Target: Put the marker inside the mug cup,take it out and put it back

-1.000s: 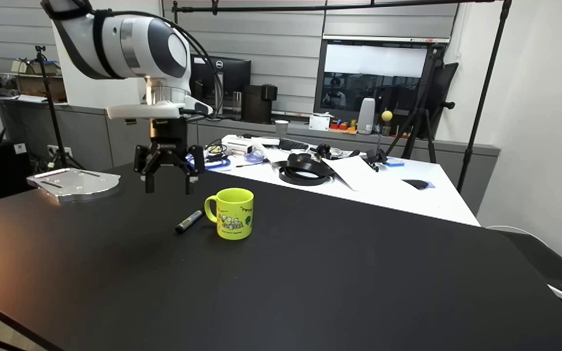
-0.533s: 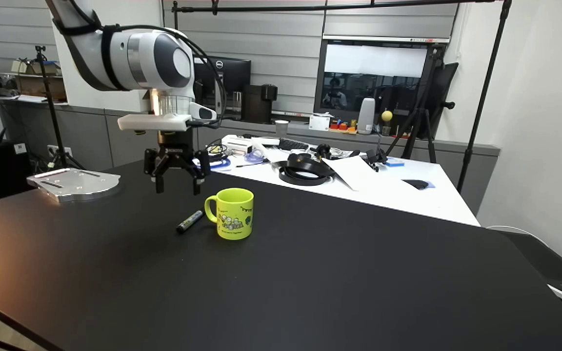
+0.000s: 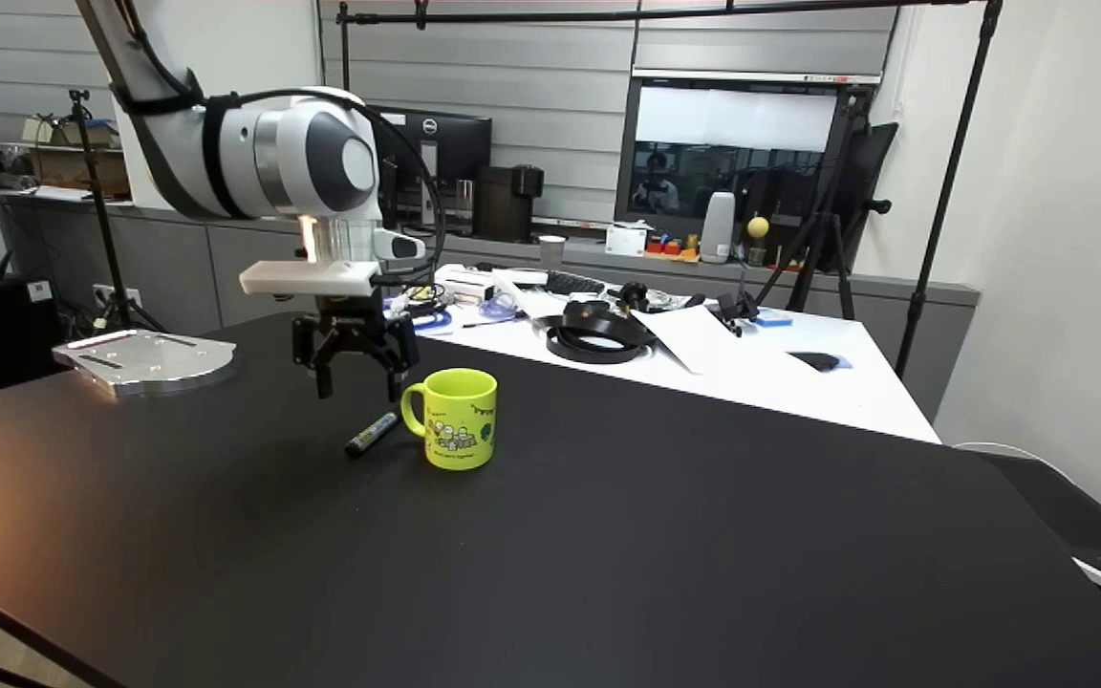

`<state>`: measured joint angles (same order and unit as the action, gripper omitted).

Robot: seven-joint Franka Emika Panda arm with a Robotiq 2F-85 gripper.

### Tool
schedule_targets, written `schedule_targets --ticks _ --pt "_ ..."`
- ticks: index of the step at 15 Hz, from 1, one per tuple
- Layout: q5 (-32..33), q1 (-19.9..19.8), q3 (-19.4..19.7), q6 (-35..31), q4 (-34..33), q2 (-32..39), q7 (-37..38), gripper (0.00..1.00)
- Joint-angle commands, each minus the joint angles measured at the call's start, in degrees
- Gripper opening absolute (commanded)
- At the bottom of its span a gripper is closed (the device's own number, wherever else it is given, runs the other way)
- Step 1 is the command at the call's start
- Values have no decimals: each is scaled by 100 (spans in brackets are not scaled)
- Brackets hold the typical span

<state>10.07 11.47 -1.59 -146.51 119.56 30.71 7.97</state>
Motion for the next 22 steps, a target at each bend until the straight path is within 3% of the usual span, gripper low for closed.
schedule_targets --ticks 1,5,6,8,17,18,22 --pt "96 167 196 -511 -32 283 318 100" --pt "42 285 313 -821 -45 487 363 100" --pt "25 306 330 -872 -46 509 372 75" --pt "15 355 377 -923 -43 527 411 68" --pt "-28 384 491 -985 43 443 488 5" --pt "-34 388 499 -983 80 373 499 1" --pt "-13 405 509 -770 137 47 483 5"
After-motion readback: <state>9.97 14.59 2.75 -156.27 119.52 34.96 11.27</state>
